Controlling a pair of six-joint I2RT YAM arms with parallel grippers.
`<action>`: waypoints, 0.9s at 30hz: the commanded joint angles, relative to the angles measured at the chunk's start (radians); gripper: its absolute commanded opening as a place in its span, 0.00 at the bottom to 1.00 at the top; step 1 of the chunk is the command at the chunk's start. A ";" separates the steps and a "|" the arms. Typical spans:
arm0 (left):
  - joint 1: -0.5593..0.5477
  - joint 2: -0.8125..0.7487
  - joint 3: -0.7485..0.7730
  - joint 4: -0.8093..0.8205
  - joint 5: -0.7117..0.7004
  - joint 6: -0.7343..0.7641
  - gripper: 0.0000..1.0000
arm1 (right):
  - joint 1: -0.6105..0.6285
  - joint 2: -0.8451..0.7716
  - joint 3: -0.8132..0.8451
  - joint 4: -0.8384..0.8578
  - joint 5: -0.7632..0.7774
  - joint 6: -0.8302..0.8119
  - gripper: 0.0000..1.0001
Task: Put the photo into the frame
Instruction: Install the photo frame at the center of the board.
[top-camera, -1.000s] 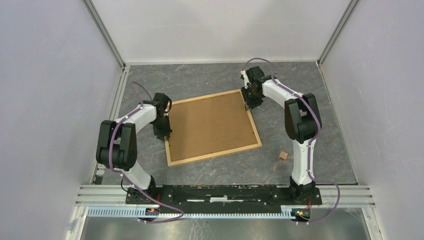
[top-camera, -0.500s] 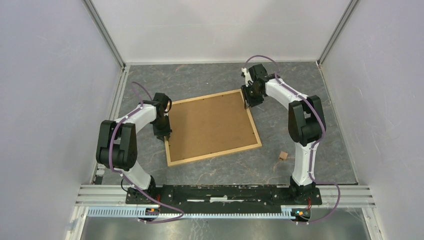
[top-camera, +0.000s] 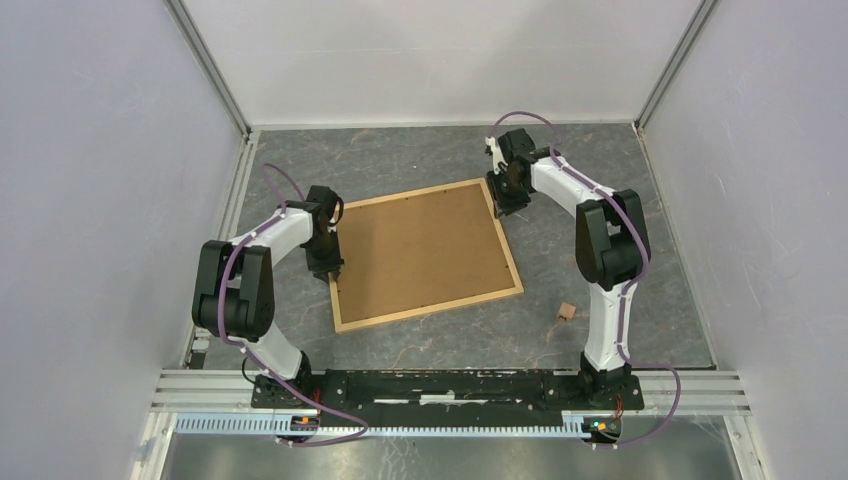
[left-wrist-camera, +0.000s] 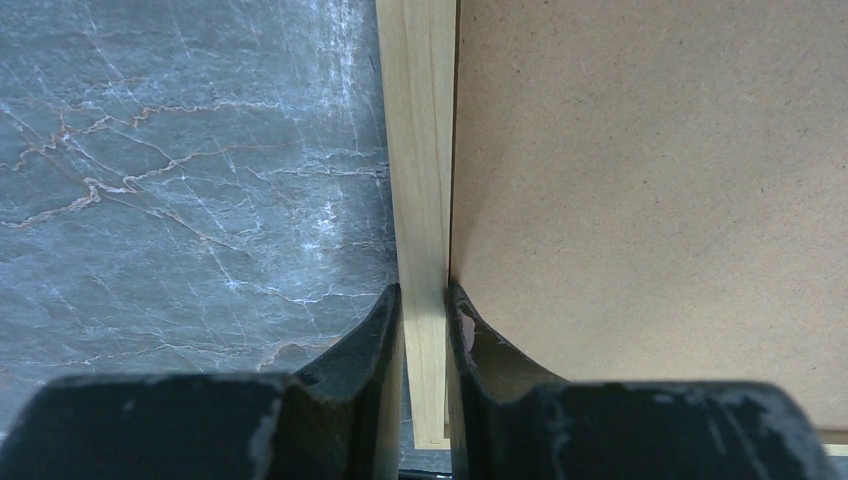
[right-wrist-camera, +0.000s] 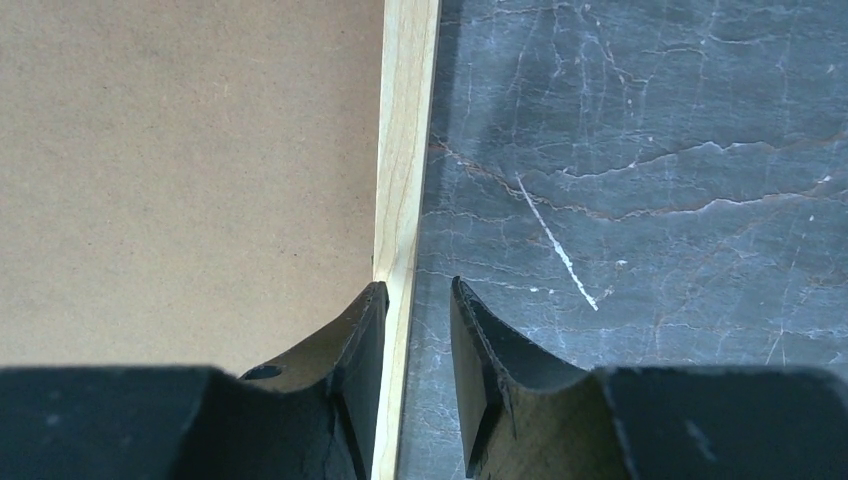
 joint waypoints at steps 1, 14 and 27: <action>-0.005 0.002 0.004 0.016 -0.005 0.044 0.02 | 0.001 0.025 0.037 0.005 -0.015 -0.006 0.36; -0.006 -0.001 0.002 0.015 -0.003 0.044 0.02 | 0.011 0.049 0.037 0.018 -0.014 -0.003 0.36; -0.005 -0.004 0.001 0.016 -0.004 0.044 0.02 | 0.010 0.055 0.042 0.032 0.061 0.014 0.36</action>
